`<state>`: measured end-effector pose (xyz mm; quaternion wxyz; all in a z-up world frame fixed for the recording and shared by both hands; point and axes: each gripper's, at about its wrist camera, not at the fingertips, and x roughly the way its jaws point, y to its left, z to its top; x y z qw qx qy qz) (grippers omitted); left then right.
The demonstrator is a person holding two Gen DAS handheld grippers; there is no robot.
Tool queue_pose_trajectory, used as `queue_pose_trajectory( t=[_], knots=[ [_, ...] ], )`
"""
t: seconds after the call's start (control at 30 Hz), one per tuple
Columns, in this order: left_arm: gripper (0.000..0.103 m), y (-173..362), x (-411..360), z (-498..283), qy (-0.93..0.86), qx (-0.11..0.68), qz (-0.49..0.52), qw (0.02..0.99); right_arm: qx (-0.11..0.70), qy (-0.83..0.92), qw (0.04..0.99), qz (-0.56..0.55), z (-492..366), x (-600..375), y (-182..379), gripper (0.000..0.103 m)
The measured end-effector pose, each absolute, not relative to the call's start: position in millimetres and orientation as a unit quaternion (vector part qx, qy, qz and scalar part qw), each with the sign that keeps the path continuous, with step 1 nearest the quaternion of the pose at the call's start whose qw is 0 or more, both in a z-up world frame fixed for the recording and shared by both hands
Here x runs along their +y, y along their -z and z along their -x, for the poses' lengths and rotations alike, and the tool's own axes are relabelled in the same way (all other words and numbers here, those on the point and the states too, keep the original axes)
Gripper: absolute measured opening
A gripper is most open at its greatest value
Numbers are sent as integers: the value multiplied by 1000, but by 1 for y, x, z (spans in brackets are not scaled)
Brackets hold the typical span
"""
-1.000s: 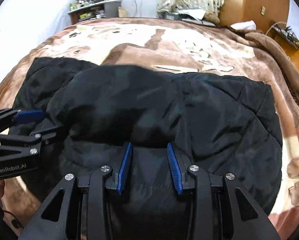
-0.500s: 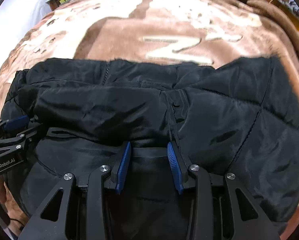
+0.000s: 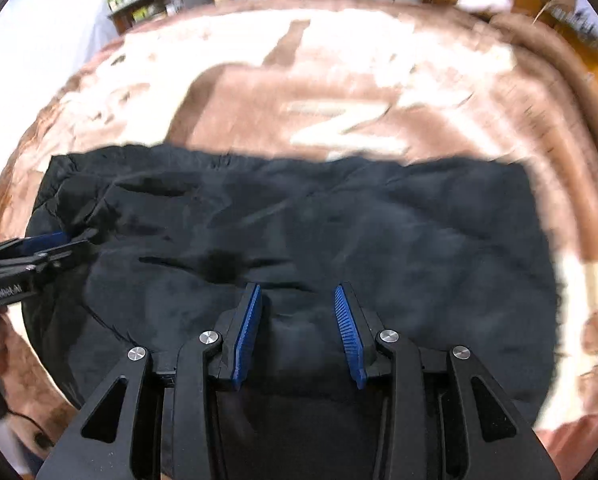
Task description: Fold large clothes
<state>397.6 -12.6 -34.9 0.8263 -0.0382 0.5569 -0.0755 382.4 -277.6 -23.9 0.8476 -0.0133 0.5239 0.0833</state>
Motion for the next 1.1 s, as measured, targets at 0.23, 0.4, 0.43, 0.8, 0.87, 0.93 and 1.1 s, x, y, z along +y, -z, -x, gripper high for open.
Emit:
queue_pose_trajectory(
  t=[0.23,0.4,0.43,0.8,0.87,0.93,1.1],
  knots=[
    [69,30,14,-360,40,538,-15,842,511,-60,856,37,-342,-324,14,39],
    [71,70,24,-372,36,586,7,809,543,-42,837,52,-349,-334,55,40],
    [71,74,23,-375,37,590,6,807,545,-41,836,51,-351,-334,61,40],
    [72,101,16,-390,29,604,0,797,577,-34,815,41,-370,-331,104,40],
    [72,101,16,-390,28,604,6,797,575,-35,817,33,-370,-333,104,40],
    [72,99,14,-391,31,604,3,797,572,-33,819,28,-369,-335,103,40],
    [72,71,9,-383,24,590,-24,807,572,-25,819,28,-367,-332,81,41]
  ],
)
